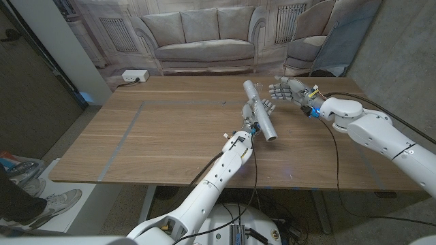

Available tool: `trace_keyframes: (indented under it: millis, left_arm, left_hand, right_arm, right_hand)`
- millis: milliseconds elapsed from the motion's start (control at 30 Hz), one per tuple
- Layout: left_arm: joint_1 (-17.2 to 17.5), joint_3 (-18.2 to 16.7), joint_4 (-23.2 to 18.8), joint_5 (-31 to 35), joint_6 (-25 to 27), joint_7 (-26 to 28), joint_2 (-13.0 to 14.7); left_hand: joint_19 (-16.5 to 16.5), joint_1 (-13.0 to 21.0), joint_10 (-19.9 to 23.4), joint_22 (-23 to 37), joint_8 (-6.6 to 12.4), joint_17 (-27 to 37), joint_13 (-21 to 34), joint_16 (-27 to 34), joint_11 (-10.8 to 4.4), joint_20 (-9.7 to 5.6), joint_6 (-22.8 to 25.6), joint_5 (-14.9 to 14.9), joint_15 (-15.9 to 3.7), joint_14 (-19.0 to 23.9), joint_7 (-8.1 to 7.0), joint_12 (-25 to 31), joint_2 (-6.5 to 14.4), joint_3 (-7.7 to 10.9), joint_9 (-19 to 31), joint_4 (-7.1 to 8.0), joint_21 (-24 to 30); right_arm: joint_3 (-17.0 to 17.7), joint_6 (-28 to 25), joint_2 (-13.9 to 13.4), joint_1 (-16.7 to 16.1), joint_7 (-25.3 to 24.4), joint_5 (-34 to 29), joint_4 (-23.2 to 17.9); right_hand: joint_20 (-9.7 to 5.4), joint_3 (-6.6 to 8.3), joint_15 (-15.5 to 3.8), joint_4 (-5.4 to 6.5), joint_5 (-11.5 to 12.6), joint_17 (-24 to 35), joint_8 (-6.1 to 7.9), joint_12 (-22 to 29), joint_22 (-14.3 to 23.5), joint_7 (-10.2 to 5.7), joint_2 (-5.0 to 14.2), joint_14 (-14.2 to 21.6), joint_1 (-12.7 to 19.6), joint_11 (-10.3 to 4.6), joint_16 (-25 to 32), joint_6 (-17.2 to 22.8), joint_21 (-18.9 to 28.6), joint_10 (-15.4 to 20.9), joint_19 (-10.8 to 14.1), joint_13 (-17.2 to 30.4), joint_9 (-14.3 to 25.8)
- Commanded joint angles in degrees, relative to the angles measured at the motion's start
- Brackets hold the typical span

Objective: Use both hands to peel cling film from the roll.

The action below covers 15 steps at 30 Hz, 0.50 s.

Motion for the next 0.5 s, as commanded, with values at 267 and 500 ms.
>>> trace_keyframes:
  millis: [267,500]
  left_arm:
    - [-2.04,1.74,-0.43,0.63,3.66,3.04,1.37]
    - [-1.78,1.97,-1.01,0.58,4.29,3.62,1.5]
  left_hand:
    - [0.03,9.79,-0.11,0.07,1.87,0.05,0.28,-0.39,-1.38,1.25,7.73,0.38,-1.8,-0.65,-0.47,0.56,8.85,2.2,1.61,2.42,-0.3]
    - [0.1,10.0,-0.01,0.06,2.47,0.0,0.26,-0.45,-1.43,1.24,7.57,0.4,-1.71,-0.66,-0.46,0.6,8.82,2.05,2.26,2.36,-0.38]
  right_arm:
    - [-2.98,-13.18,-3.91,4.49,-2.1,-2.88,-5.39]
    - [-3.78,-16.64,-4.26,5.51,-3.48,-4.18,-7.22]
  right_hand:
    - [0.41,-0.44,1.5,-1.07,-0.05,0.03,0.55,-0.42,0.39,0.71,0.52,-7.21,1.12,-0.03,-0.08,2.77,-0.33,-3.8,-2.45,0.25,0.39]
    - [0.93,-0.73,1.47,-1.58,-0.06,-0.22,1.17,0.5,0.42,1.43,0.24,-6.06,1.67,-0.18,0.64,5.23,0.46,-2.14,-1.03,0.22,0.47]
